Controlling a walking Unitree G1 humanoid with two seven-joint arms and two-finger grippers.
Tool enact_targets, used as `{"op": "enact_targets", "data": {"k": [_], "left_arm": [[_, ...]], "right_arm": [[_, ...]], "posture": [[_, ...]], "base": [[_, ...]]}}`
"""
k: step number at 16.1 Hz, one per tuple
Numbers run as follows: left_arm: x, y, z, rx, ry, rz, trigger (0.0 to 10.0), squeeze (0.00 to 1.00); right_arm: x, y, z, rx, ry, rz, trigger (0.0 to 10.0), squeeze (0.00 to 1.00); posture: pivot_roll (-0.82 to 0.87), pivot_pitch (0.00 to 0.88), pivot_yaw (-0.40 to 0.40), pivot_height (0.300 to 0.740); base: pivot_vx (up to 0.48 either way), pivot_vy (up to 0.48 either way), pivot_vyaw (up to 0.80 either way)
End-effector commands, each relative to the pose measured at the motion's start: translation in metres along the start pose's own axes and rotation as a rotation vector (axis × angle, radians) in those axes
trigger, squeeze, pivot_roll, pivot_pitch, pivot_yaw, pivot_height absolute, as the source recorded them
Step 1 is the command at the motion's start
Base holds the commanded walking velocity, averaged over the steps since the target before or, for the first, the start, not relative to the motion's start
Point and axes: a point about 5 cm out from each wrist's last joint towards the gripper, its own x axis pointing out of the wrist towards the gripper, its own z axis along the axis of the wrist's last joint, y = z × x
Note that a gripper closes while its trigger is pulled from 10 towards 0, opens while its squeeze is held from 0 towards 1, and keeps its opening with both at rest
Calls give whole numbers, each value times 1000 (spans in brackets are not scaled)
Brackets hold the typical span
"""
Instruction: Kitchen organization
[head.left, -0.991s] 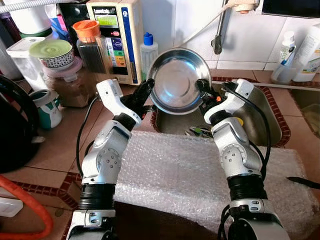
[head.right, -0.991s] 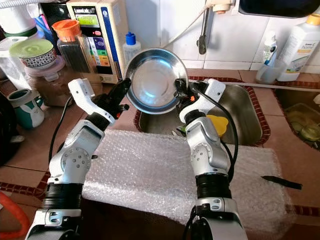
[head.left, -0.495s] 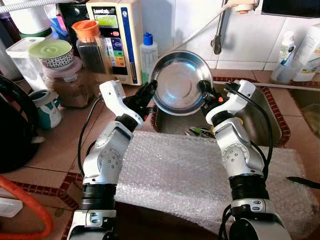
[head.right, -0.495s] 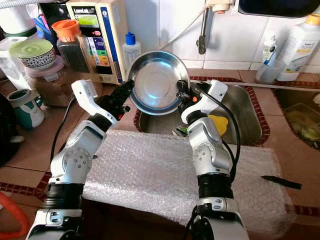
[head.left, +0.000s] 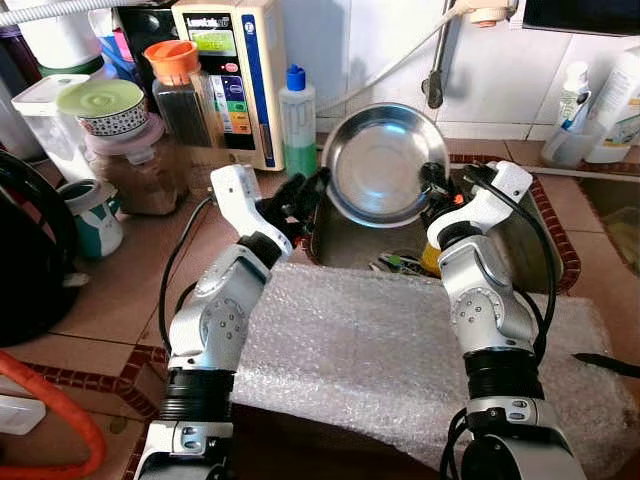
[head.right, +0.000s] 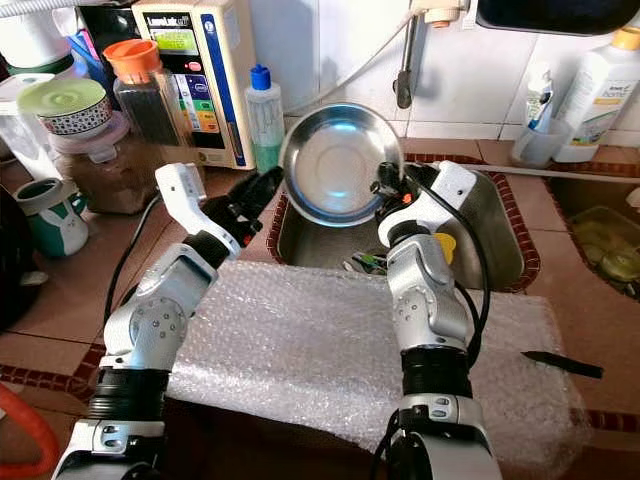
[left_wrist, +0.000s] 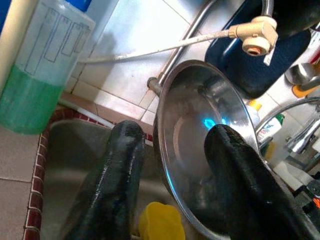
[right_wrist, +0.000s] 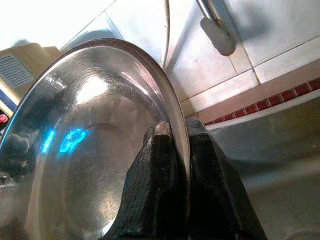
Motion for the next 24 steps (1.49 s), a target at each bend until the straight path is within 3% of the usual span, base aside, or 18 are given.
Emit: {"op": "enact_targets", "data": {"k": [1, 8, 12, 15, 20, 21, 22, 24], "left_arm": [[-1, -3, -1, 28, 16, -9, 10000, 1000], [-24, -3, -31, 87, 141, -12, 10000, 1000], [-41, 7, -53, 148, 248, 13, 10000, 1000], [-48, 12, -58, 159, 271, 38, 10000, 1000], [-49, 10, -59, 170, 271, 34, 10000, 1000], [-49, 10, -59, 174, 274, 35, 10000, 1000], [-49, 10, -59, 186, 281, 39, 10000, 1000], [-49, 11, -60, 214, 293, 51, 10000, 1000]], "right_arm": [[3, 0, 3, -27, -16, -29, 0, 0], [0, -52, 0, -234, -12, -362, 0, 0], [-8, -86, -6, -333, 33, -536, 0, 0], [-25, -120, -18, -308, 119, -719, 0, 0], [-49, -144, -39, -196, 234, -858, 0, 0], [-52, -145, -45, -188, 269, -855, 7176, 0], [-55, -146, -48, -203, 294, -853, 10000, 0], [-60, -150, -52, -202, 319, -867, 10000, 0]], "posture": [[6, 0, 82, 740], [21, 0, 82, 740], [32, 0, 81, 740], [32, 0, 81, 740], [53, 0, 83, 740], [55, 0, 81, 740], [55, 0, 81, 740], [56, 0, 83, 740]], "base": [[0, 0, 0], [0, 0, 0], [0, 0, 0], [0, 0, 0], [0, 0, 0], [0, 0, 0], [0, 0, 0], [0, 0, 0]]}}
